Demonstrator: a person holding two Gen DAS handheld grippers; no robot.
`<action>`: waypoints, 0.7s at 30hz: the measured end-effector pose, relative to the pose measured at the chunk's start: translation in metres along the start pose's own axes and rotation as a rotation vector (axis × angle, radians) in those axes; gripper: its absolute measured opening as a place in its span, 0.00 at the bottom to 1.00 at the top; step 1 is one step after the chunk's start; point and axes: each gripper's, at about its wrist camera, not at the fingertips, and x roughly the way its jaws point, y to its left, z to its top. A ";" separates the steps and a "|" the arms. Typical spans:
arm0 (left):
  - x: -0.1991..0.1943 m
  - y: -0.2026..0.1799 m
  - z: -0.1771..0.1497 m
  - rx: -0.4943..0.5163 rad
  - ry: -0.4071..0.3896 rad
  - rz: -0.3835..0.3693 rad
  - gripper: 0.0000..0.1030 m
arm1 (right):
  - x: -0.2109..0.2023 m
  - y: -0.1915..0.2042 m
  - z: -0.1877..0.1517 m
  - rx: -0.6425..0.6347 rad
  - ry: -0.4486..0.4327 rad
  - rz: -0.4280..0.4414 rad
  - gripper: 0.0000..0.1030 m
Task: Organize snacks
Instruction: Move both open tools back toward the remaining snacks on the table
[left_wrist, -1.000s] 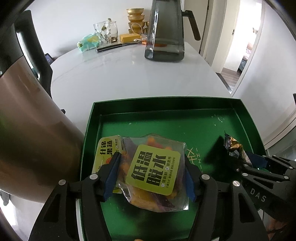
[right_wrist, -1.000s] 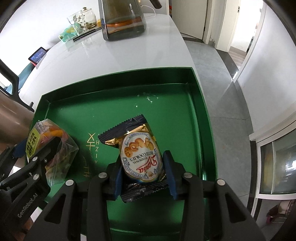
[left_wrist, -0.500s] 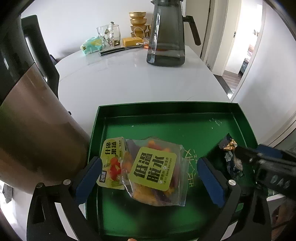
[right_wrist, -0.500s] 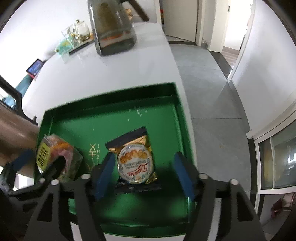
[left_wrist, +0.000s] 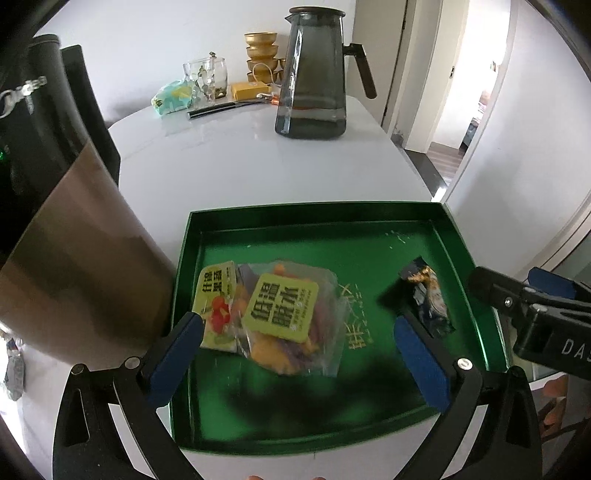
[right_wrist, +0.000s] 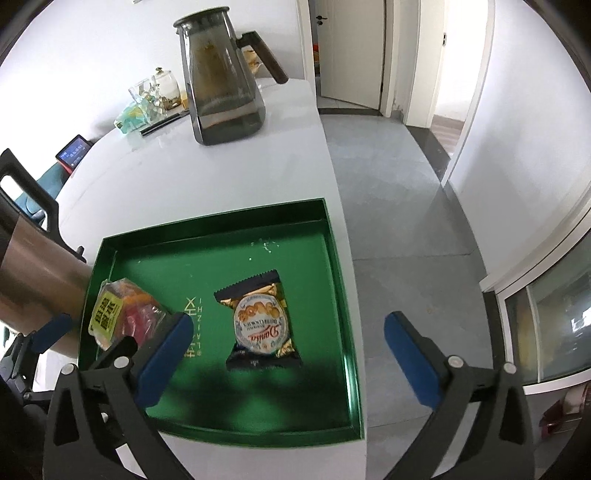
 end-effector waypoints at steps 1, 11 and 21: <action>-0.005 0.000 -0.002 0.001 0.000 -0.008 0.98 | -0.005 0.000 -0.002 0.002 -0.005 0.000 1.00; -0.082 0.018 -0.016 0.012 -0.076 -0.066 0.98 | -0.073 0.017 -0.028 0.010 -0.084 -0.012 1.00; -0.132 0.080 -0.053 -0.009 -0.101 -0.031 0.99 | -0.116 0.069 -0.068 -0.012 -0.128 0.030 1.00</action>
